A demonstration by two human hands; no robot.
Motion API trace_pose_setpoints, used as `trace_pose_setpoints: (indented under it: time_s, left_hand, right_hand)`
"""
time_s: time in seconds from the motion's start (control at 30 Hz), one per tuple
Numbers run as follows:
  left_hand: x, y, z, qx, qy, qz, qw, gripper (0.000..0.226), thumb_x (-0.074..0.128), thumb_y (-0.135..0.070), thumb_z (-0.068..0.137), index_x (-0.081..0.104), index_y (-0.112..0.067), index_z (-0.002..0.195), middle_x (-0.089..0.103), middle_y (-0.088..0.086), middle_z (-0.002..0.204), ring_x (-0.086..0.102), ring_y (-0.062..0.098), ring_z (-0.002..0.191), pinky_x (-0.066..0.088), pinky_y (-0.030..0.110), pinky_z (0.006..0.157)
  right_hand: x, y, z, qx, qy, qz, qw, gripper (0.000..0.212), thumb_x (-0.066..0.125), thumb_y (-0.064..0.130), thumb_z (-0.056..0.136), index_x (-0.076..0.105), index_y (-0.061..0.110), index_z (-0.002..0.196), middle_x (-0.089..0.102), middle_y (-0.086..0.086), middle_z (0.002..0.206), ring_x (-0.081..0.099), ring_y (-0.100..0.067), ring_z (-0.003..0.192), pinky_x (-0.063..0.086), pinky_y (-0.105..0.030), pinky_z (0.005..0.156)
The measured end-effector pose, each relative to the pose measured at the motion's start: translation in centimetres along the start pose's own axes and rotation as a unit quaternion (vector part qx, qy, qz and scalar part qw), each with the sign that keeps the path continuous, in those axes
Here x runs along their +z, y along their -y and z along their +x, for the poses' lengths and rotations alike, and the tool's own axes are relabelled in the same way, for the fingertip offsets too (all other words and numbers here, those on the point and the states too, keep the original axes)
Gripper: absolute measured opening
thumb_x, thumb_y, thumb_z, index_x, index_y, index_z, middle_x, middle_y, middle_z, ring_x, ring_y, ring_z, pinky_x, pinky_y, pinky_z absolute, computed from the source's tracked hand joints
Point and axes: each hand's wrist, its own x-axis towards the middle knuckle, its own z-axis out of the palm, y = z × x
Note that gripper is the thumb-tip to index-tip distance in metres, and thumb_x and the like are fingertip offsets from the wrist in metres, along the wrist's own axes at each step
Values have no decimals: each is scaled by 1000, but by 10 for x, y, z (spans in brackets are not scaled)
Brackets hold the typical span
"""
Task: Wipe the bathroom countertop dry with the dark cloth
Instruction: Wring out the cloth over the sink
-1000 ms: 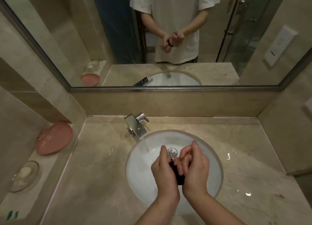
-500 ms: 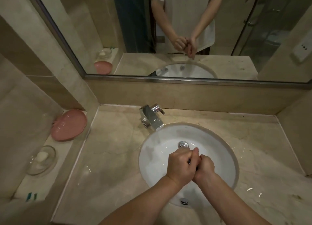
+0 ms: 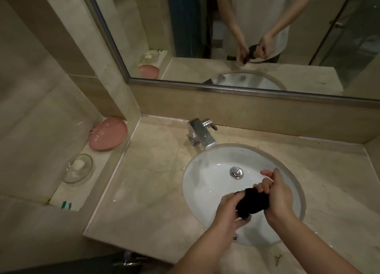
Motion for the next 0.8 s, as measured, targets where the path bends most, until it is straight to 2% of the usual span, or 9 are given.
trace_pose_setpoints:
  time_s: [0.1, 0.17, 0.23, 0.33, 0.43, 0.5, 0.57, 0.67, 0.8]
  left_hand:
    - [-1, 6, -28, 38, -31, 6, 999, 15, 69, -22, 93, 73, -13, 104, 75, 7, 96, 70, 21, 83, 51, 27, 65]
    - [-10, 8, -42, 101, -79, 2, 992, 20, 71, -21, 91, 72, -13, 110, 76, 10, 104, 73, 21, 91, 54, 29, 71]
    - [-16, 2, -55, 156, -130, 14, 979, 24, 75, -20, 88, 72, -13, 110, 75, 10, 108, 72, 22, 101, 55, 30, 83]
    - [-26, -12, -76, 217, -175, 31, 960, 23, 76, -15, 87, 72, -17, 110, 76, 2, 103, 71, 11, 95, 54, 21, 78]
    - [-38, -18, -93, 238, -185, 37, 953, 28, 75, -14, 87, 71, -21, 114, 76, 3, 104, 72, 12, 93, 53, 19, 73]
    - [-45, -20, -101, 244, -189, 36, 950, 31, 75, -16, 88, 69, -23, 117, 76, 5, 108, 72, 16, 98, 55, 21, 75]
    - [-50, -20, -106, 249, -191, 31, 949, 32, 75, -17, 88, 69, -23, 118, 76, 5, 109, 72, 20, 102, 57, 25, 80]
    - [-54, -22, -107, 256, -180, 36, 949, 30, 75, -17, 88, 70, -22, 117, 76, 6, 108, 72, 23, 102, 59, 31, 84]
    - [-69, -34, -104, 266, -185, 22, 946, 27, 76, -16, 88, 71, -22, 114, 76, 4, 105, 73, 17, 96, 58, 28, 82]
  right_hand:
    - [-21, -7, -16, -45, 94, -160, 982, 25, 47, 28, 103, 66, 13, 97, 51, -4, 60, 57, -21, 64, 43, -37, 69]
    - [-32, -20, -28, -38, 171, -248, 953, 18, 54, 22, 101, 72, 20, 100, 71, 1, 86, 68, -20, 88, 48, -37, 79]
    - [-39, -35, -35, 44, 266, -259, 927, 19, 58, 22, 99, 74, 19, 109, 75, 0, 110, 69, -18, 106, 50, -36, 93]
    - [-41, -44, -41, 140, 394, -221, 881, 32, 71, 29, 91, 69, 20, 122, 72, -3, 121, 68, -18, 113, 52, -40, 98]
    - [-39, -45, -43, 121, 454, -228, 853, 46, 74, 20, 75, 66, 14, 119, 71, -7, 120, 68, -21, 111, 50, -38, 95]
    - [-31, -42, -48, 104, 464, -238, 847, 43, 72, 20, 71, 64, 14, 113, 70, -7, 117, 69, -18, 102, 49, -24, 81]
    - [-22, -43, -53, 110, 455, -242, 850, 44, 72, 29, 74, 62, 20, 115, 72, -2, 114, 70, -13, 98, 48, -13, 70]
    - [-16, -45, -56, 62, 476, -289, 828, 39, 74, 38, 77, 68, 20, 111, 74, 2, 105, 69, -12, 100, 48, -13, 75]
    - [-6, -44, -55, -2, 490, -311, 814, 22, 77, 9, 85, 57, 2, 92, 62, 0, 86, 57, -9, 78, 45, -12, 65]
